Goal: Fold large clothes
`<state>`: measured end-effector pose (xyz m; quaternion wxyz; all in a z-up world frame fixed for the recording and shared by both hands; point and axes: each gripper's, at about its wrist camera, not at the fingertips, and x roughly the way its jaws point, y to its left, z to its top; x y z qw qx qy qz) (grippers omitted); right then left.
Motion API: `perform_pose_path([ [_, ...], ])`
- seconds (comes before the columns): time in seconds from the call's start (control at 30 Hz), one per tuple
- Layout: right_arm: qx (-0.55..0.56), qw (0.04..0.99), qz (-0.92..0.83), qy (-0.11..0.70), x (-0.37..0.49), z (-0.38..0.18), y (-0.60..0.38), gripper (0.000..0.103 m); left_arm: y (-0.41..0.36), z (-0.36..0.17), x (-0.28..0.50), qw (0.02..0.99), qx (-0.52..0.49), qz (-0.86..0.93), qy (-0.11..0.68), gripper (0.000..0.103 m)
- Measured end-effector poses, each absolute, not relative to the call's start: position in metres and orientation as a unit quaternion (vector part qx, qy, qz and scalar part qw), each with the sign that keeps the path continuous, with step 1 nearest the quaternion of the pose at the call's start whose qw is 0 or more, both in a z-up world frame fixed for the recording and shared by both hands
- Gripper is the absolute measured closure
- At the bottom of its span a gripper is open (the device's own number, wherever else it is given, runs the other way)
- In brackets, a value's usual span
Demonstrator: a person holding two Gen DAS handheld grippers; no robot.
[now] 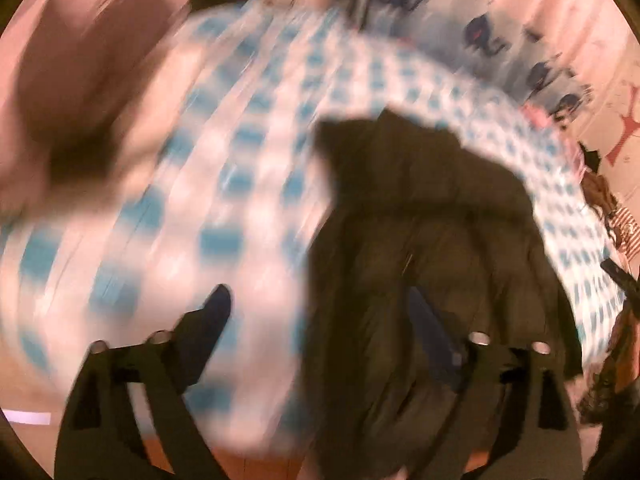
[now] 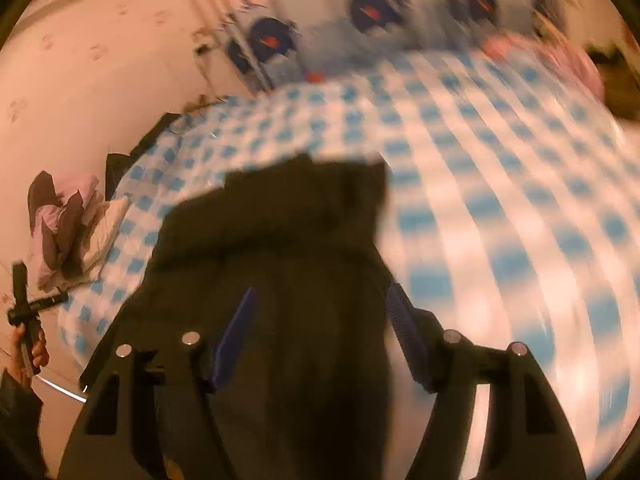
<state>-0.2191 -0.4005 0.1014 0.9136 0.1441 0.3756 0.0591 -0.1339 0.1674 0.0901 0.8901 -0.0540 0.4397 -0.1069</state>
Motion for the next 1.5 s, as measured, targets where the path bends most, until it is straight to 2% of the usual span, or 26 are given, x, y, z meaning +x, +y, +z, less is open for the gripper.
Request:
perform_pose_path([
  [0.17, 0.065, 0.926, 0.054, 0.368, -0.083, 0.083, -0.351, 0.036, 0.096, 0.072, -0.032, 0.904, -0.053, -0.137, 0.402, 0.014],
  [0.33, 0.031, 0.911, 0.012, 0.411, 0.018, 0.013, -0.344, 0.037, 0.056, 0.017, 0.076, 0.909, -0.074, -0.111, 0.394, 0.015],
  [0.4, 0.021, 0.882, -0.020, 0.470, 0.042, -0.043, -0.354, 0.036, 0.049, -0.017, 0.099, 0.897, -0.060, -0.087, 0.429, 0.015],
  [0.47, 0.076, 0.865, 0.004, 0.496, 0.047, -0.081, -0.371, 0.032, 0.048, -0.070, 0.123, 0.863, -0.049, -0.088, 0.495, 0.013],
  [0.57, 0.069, 0.863, 0.006, 0.500, 0.044, -0.075, -0.373, 0.032, 0.049, -0.077, 0.126, 0.862, -0.043, -0.088, 0.497, 0.014],
  [0.63, 0.055, 0.874, 0.003, 0.482, 0.036, -0.056, -0.371, 0.032, 0.051, -0.056, 0.118, 0.874, -0.045, -0.076, 0.479, 0.014],
  [0.73, 0.047, 0.904, -0.005, 0.425, 0.031, -0.015, -0.372, 0.029, 0.055, -0.010, 0.108, 0.912, -0.044, -0.081, 0.399, 0.014],
  [0.83, 0.045, 0.913, -0.005, 0.406, 0.051, 0.004, -0.368, 0.022, 0.051, 0.007, 0.128, 0.920, -0.062, -0.089, 0.376, 0.014],
  [0.93, 0.036, 0.904, -0.007, 0.426, 0.081, -0.013, -0.360, 0.022, 0.046, -0.008, 0.158, 0.913, -0.079, -0.085, 0.392, 0.014],
  [1.0, 0.028, 0.886, -0.014, 0.463, 0.100, -0.048, -0.359, 0.022, 0.038, -0.027, 0.173, 0.907, -0.067, -0.073, 0.410, 0.014],
  [1.07, 0.045, 0.871, -0.011, 0.489, 0.109, -0.078, -0.362, 0.013, 0.032, -0.052, 0.176, 0.899, -0.054, -0.072, 0.428, 0.014],
  [1.2, 0.042, 0.867, -0.009, 0.496, 0.112, -0.083, -0.358, 0.010, 0.024, -0.069, 0.169, 0.900, -0.021, -0.058, 0.431, 0.014],
  [1.33, 0.066, 0.885, 0.023, 0.461, 0.075, -0.046, -0.367, 0.010, 0.023, -0.043, 0.133, 0.916, 0.017, -0.043, 0.398, 0.014],
  [1.5, 0.045, 0.902, 0.046, 0.428, -0.017, -0.001, -0.370, 0.010, 0.024, -0.004, 0.056, 0.931, 0.093, -0.048, 0.349, 0.014],
])
